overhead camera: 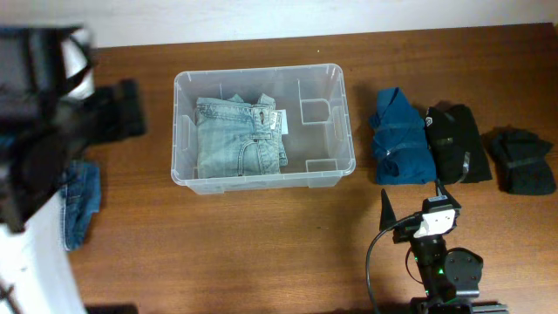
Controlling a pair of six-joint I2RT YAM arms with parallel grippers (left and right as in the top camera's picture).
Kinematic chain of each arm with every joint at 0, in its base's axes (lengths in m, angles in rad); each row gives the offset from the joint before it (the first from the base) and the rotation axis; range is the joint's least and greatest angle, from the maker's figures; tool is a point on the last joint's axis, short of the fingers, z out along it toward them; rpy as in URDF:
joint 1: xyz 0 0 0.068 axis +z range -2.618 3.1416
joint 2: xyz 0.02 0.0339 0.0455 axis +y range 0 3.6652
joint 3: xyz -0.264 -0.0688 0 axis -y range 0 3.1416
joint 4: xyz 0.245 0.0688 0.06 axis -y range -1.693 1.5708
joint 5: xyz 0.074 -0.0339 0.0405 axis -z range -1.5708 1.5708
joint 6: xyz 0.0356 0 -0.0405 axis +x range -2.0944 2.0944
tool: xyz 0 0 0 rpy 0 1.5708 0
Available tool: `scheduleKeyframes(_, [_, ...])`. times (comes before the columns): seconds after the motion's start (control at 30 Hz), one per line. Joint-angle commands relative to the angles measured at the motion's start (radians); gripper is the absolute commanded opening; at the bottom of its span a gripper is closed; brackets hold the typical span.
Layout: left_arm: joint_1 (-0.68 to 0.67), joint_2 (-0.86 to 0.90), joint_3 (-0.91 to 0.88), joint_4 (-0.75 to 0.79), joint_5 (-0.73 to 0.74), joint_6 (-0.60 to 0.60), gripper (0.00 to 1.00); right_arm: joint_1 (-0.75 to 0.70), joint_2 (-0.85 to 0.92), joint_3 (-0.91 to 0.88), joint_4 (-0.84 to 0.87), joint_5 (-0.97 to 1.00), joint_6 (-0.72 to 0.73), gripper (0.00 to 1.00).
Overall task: Pack container
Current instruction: 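Move the left gripper to the folded dark-blue jeans and grasp them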
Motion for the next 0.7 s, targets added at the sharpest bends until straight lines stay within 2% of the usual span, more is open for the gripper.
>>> scheduleKeyframes(0.0, [0.179,-0.083,-0.228,0.008,-0.031,-0.177,1.00,-0.008,-0.006,-0.008,-0.002,0.009,0.010,0.98])
scheduleKeyframes(0.1, [0.300,-0.144,-0.390,0.064,-0.025,-0.246,0.99,-0.008,-0.006,-0.008,-0.002,0.009,0.009,0.98])
scheduleKeyframes(0.27, [0.482,-0.272,-0.764,0.340,0.118,-0.245,0.99,-0.008,-0.006,-0.008,-0.002,0.009,0.009,0.99])
scheduleKeyframes(0.4, [0.588,-0.295,-0.973,0.497,0.208,-0.229,0.99,-0.008,-0.006,-0.008,-0.002,0.009,0.009,0.98])
scheduleKeyframes(0.53, [0.726,-0.293,-1.170,0.674,0.357,-0.166,0.99,-0.008,-0.006,-0.008,-0.002,0.009,0.009,0.98])
scheduleKeyframes(0.6, [0.854,-0.292,-1.281,0.769,0.496,-0.155,0.99,-0.008,-0.006,-0.008,-0.002,0.009,0.009,0.98])
scheduleKeyframes(0.67, [0.937,-0.292,-1.341,0.821,0.570,-0.139,0.99,-0.008,-0.006,-0.008,-0.002,0.008,0.009,0.98])
